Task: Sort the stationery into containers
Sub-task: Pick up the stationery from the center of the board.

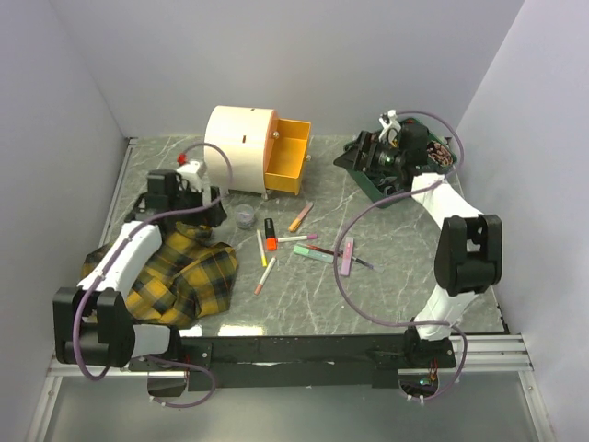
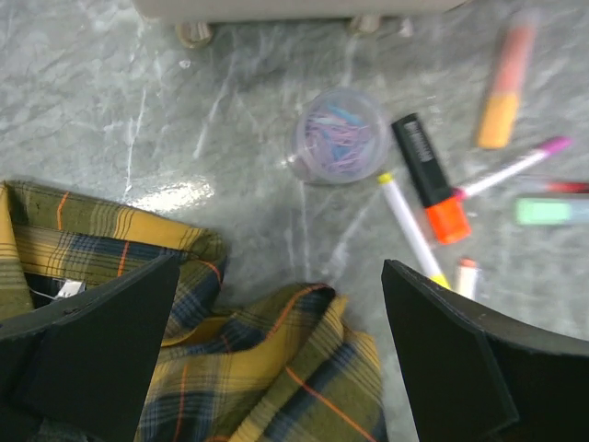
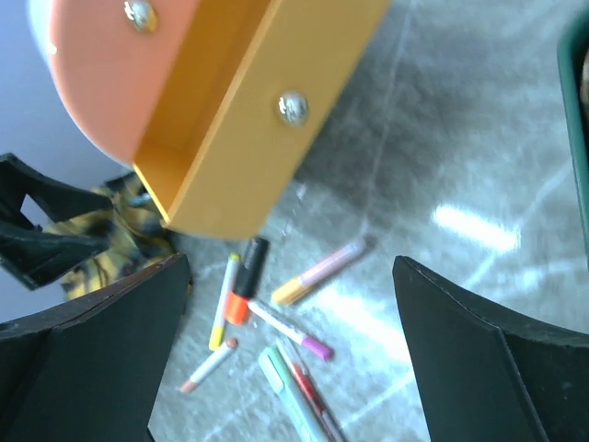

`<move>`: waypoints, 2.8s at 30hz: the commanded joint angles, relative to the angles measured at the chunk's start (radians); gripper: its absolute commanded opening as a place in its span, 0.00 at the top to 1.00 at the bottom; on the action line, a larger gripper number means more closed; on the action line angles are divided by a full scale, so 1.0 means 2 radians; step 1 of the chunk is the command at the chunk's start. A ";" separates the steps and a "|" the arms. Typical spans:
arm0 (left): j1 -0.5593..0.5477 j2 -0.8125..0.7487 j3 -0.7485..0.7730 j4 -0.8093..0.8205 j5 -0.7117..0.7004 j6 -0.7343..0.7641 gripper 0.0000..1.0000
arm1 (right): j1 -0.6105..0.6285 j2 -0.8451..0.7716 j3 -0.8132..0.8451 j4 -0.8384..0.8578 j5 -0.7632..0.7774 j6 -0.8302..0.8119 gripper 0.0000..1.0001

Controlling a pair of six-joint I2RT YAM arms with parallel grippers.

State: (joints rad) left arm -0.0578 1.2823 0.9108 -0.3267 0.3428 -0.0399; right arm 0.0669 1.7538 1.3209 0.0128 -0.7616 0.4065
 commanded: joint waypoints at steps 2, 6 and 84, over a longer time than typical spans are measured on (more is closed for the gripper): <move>-0.050 0.006 -0.037 0.116 -0.140 0.002 0.00 | 0.006 -0.072 -0.068 0.048 0.053 -0.025 0.00; -0.091 0.027 -0.044 0.153 -0.170 0.009 0.01 | 0.006 -0.108 -0.111 0.053 0.057 -0.035 0.00; -0.175 0.084 -0.049 0.165 -0.159 -0.008 0.64 | -0.030 -0.192 -0.258 0.113 0.080 -0.044 0.00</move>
State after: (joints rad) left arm -0.4026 1.5425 0.8188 0.0505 -0.0105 -0.0628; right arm 0.0124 1.3724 0.8093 0.1944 -0.6086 0.3206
